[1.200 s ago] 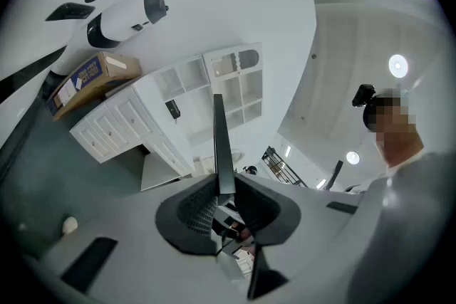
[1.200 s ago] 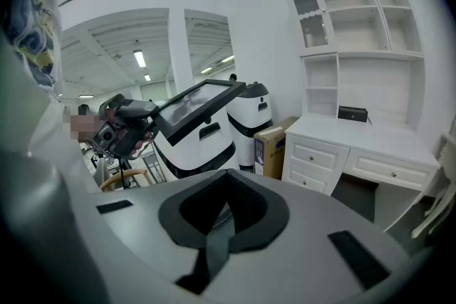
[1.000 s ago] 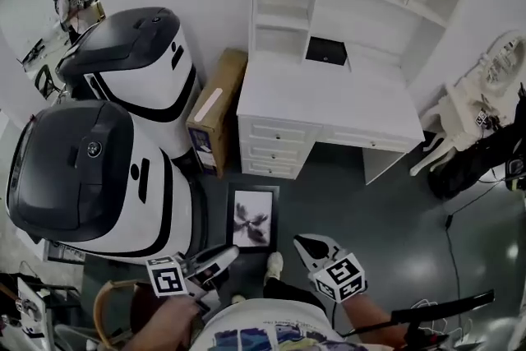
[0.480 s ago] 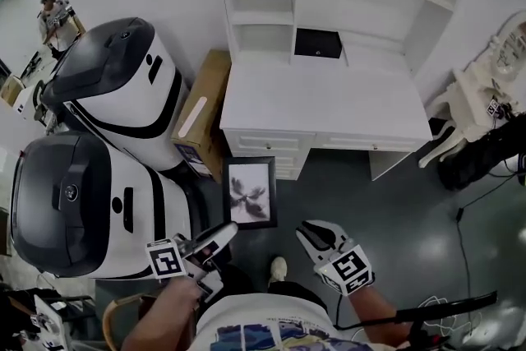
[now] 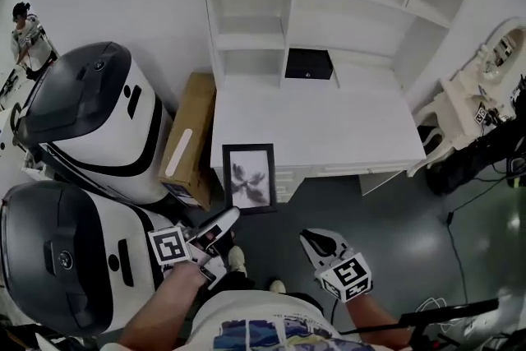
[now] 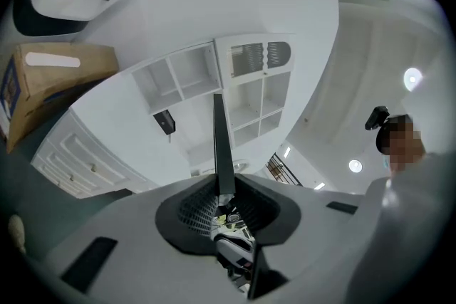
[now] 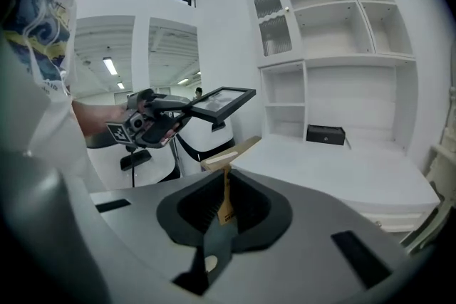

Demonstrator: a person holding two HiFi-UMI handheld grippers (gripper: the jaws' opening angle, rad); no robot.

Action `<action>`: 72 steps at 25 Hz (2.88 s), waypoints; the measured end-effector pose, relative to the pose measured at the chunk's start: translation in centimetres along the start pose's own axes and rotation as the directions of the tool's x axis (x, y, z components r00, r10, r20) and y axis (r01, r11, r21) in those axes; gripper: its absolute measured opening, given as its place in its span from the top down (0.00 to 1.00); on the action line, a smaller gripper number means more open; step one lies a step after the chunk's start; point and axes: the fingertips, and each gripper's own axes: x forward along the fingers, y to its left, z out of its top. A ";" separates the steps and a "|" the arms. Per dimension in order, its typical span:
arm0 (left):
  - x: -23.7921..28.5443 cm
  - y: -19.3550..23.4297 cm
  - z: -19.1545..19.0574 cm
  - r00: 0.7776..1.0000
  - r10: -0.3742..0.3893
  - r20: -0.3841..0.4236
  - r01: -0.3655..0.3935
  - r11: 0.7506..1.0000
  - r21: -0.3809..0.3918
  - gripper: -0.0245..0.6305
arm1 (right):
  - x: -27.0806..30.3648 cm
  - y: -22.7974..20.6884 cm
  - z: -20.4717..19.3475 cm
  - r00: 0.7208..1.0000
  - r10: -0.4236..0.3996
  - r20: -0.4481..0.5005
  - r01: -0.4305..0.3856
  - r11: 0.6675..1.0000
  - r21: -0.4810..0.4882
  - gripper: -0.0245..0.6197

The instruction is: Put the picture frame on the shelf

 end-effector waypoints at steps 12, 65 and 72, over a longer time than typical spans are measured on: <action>7.2 4.2 14.2 0.999 -0.038 -0.021 0.039 0.999 0.020 0.84 | 8.4 -3.1 5.3 0.999 -0.019 -0.028 0.020 0.998 0.058 0.92; 38.1 17.3 39.6 0.913 0.408 0.025 -0.389 0.847 0.362 0.78 | 18.7 -31.1 11.4 0.975 0.213 -0.063 -0.213 0.977 0.011 0.92; 38.3 17.5 39.8 0.872 0.488 0.044 -0.440 0.738 0.512 0.74 | 19.0 -31.1 11.2 0.975 0.214 -0.062 -0.213 0.977 0.020 0.92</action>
